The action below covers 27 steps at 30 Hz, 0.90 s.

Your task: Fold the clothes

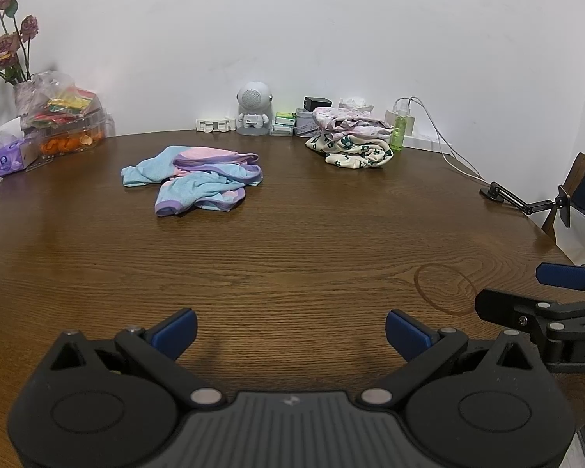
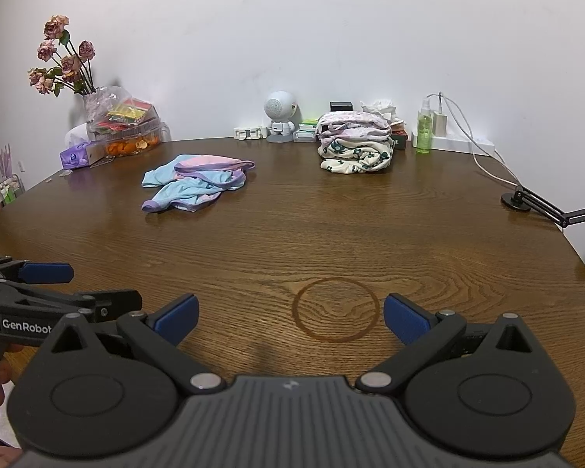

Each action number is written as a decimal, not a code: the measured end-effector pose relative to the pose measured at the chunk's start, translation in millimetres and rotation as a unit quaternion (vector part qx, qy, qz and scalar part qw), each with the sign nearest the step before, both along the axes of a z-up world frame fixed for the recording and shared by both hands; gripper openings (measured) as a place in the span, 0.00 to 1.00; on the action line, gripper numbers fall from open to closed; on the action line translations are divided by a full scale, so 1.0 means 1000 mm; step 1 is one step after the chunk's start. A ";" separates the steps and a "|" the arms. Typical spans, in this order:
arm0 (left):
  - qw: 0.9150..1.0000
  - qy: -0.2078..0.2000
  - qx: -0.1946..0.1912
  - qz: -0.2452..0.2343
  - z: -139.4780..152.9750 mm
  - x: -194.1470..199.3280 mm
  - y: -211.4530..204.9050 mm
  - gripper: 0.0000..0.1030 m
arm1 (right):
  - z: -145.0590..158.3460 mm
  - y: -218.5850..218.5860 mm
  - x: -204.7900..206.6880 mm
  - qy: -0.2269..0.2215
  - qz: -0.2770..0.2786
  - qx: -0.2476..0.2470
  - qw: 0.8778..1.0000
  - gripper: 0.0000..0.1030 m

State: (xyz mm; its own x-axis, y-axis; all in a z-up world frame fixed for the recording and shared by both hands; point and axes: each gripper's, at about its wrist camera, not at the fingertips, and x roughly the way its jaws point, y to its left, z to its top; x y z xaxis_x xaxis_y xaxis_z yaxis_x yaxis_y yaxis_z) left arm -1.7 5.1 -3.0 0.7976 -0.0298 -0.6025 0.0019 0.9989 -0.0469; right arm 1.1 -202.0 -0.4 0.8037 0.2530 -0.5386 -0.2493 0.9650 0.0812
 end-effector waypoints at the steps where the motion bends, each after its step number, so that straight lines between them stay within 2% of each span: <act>1: 1.000 0.000 0.001 0.000 0.000 0.000 0.000 1.00 | 0.000 0.000 0.000 0.000 0.000 0.000 1.000 1.00; 10: 1.000 -0.011 0.015 -0.005 0.005 0.009 0.000 1.00 | 0.002 0.008 0.015 0.004 0.018 -0.015 1.000 1.00; 17: 1.000 -0.022 0.014 -0.001 0.014 0.028 0.011 1.00 | 0.016 0.021 0.042 -0.007 0.050 -0.025 0.998 1.00; 27: 0.998 -0.031 0.023 0.048 0.026 0.079 0.045 1.00 | 0.045 0.055 0.099 -0.020 0.092 -0.060 0.994 1.00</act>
